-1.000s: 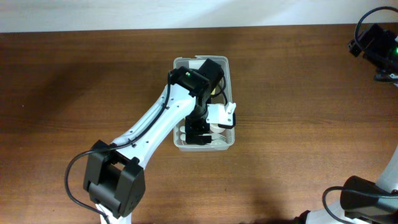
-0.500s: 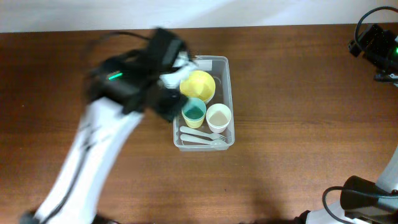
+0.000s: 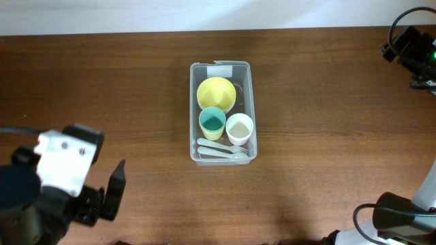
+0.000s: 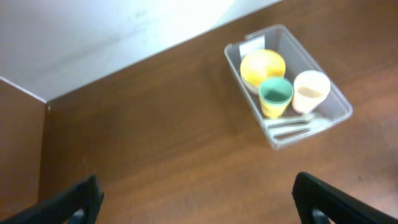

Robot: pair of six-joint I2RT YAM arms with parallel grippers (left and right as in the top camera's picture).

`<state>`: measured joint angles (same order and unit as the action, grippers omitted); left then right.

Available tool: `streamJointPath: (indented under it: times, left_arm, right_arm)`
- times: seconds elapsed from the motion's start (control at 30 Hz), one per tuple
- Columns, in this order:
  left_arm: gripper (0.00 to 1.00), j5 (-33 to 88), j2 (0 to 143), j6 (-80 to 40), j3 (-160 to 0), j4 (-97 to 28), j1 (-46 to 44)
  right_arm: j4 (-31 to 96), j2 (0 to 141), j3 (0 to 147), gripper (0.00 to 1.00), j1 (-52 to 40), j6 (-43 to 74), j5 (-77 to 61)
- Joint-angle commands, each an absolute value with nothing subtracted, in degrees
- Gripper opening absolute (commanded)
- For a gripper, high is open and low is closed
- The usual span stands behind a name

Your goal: Pack container

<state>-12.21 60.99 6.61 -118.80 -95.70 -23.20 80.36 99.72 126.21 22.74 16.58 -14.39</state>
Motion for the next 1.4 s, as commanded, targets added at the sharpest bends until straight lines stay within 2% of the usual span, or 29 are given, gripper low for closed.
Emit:
streamJointPath:
  times: [0.0, 0.17, 0.33, 0.43, 0.57, 0.67, 0.87, 1.37]
  left_arm:
    - [1.00, -11.4, 60.1, 7.3, -118.1, -96.7, -22.9]
    - [1.00, -11.5, 58.8, 6.0, -111.5, -95.3, -22.3]
    - [1.00, -9.4, 51.1, 6.0, -91.9, -74.9, -9.0]
    - [1.00, -4.9, 43.2, 6.0, -75.0, -60.8, -1.9]
    - [1.00, -4.6, 32.1, 7.5, -53.9, -47.4, 1.3]
    - [1.00, -1.9, 26.5, 12.2, -42.7, -40.5, 1.7]
    - [1.00, 0.8, 16.3, 12.5, -24.0, -27.9, 4.0]
    - [1.00, 3.9, 1.1, 8.6, -7.3, -25.3, 5.4]
  right_arm:
    - [80.2, 100.0, 126.2, 0.99, 22.9, 17.0, -14.1]
    - [80.2, 100.0, 126.2, 0.99, 22.9, 17.0, -14.1]
    - [80.2, 100.0, 126.2, 0.99, 22.9, 17.0, -14.1]
    - [80.2, 100.0, 126.2, 0.99, 22.9, 17.0, -14.1]
    - [80.2, 100.0, 126.2, 0.99, 22.9, 17.0, -14.1]
    - [80.2, 100.0, 126.2, 0.99, 22.9, 17.0, -14.1]
    - [80.2, 100.0, 126.2, 0.99, 22.9, 17.0, -14.1]
    - [80.2, 100.0, 126.2, 0.99, 22.9, 17.0, -14.1]
